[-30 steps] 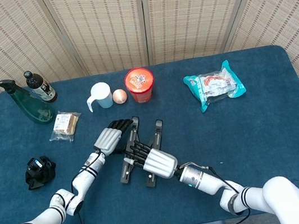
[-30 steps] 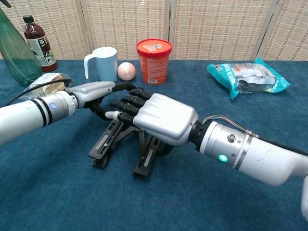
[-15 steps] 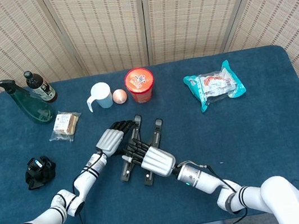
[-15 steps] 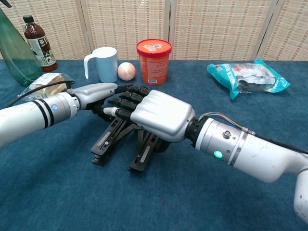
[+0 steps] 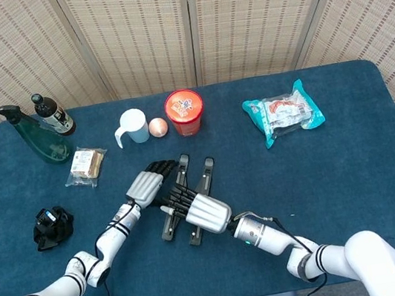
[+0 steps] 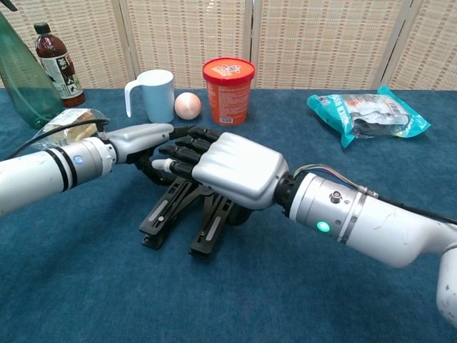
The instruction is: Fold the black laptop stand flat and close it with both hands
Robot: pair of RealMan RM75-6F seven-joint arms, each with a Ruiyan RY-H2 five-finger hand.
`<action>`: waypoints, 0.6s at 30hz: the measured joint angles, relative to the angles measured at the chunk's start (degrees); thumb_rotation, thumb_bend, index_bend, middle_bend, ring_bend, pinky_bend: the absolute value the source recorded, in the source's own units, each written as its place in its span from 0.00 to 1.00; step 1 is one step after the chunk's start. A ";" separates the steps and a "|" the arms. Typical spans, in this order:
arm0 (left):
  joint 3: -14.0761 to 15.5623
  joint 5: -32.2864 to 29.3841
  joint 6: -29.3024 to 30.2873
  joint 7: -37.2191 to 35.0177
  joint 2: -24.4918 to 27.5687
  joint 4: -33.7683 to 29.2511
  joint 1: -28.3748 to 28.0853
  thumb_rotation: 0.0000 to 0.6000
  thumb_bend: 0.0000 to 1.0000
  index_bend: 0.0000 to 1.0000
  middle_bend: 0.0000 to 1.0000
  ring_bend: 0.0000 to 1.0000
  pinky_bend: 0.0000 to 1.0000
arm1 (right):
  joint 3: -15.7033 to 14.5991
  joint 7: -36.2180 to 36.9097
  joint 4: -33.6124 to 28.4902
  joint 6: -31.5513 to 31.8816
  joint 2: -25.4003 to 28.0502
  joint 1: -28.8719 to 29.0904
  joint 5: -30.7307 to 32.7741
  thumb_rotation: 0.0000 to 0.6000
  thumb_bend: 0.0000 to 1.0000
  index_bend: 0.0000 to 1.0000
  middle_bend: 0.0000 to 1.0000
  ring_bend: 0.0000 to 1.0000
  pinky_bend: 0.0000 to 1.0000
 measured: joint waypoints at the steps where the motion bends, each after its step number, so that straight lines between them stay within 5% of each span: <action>1: -0.09 -0.12 0.09 0.16 0.27 -0.10 0.11 1.00 0.15 0.00 0.04 0.04 0.05 | -0.03 0.25 -0.67 -0.01 0.48 0.05 -0.04 1.00 0.00 0.00 0.00 0.00 0.00; 8: -0.99 -1.71 1.28 2.05 3.86 -2.45 1.78 1.00 0.15 0.00 0.04 0.04 0.04 | 0.31 2.97 -10.67 -3.36 7.58 1.49 0.96 1.00 0.00 0.00 0.00 0.00 0.00; 18: -2.56 -5.07 4.17 7.56 10.76 -10.17 5.70 1.00 0.15 0.00 0.04 0.04 0.05 | 1.10 10.97 -25.47 -21.32 19.79 8.58 5.45 1.00 0.00 0.00 0.00 0.00 0.00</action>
